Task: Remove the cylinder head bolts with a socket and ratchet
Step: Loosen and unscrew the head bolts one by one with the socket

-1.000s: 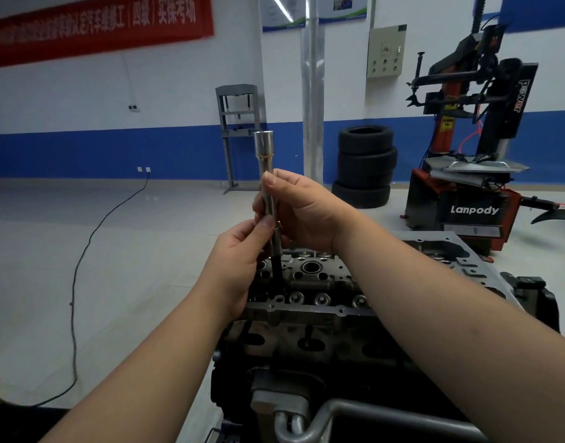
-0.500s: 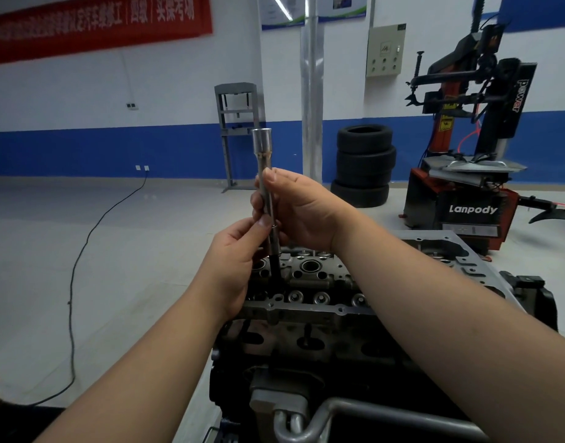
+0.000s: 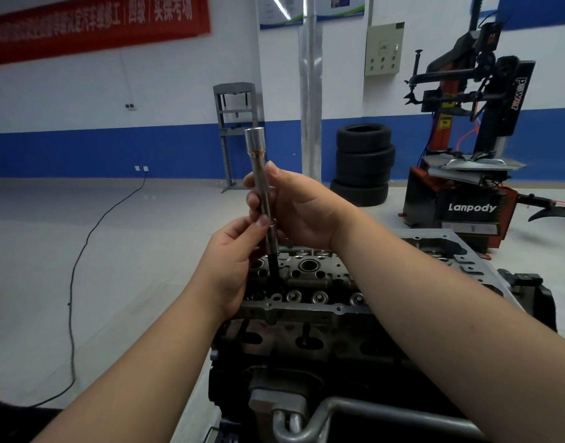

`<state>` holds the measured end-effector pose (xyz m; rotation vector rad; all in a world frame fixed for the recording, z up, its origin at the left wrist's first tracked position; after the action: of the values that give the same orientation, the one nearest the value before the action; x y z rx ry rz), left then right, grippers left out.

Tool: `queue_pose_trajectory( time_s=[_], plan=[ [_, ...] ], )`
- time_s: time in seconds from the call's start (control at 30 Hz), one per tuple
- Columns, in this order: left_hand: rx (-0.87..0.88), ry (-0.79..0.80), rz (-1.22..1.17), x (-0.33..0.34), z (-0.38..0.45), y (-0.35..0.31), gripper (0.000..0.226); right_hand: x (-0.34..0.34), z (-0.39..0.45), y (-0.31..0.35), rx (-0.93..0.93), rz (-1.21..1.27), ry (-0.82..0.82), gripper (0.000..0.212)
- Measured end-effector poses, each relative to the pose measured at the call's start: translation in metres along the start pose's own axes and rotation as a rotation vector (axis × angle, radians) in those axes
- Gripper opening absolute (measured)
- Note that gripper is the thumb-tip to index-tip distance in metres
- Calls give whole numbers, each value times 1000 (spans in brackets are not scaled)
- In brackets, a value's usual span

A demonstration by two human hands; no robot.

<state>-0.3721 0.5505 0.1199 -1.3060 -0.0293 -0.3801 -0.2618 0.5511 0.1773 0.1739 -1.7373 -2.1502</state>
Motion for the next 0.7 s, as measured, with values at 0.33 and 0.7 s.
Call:
queue_pose_trajectory(
  time_s=[0.33,0.7],
  plan=[
    [-34,52,-12,-1,4,4,30,1,-2,2,-17,-11,15,33],
    [7,-33,-10,-2,1,1,22,0,1,3,-73,-10,-15,17]
  ],
)
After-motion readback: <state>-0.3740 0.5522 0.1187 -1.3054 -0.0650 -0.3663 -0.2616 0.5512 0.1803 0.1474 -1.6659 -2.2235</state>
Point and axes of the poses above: each hand's wrist, its own z-axis towards the middle knuckle, its own x-axis out of the palm, y = z × x, the point moved 5 cm from there along z, towards the middle knuckle, and after that the axes turned 8 degrees about -y, right-handed, at the moved point
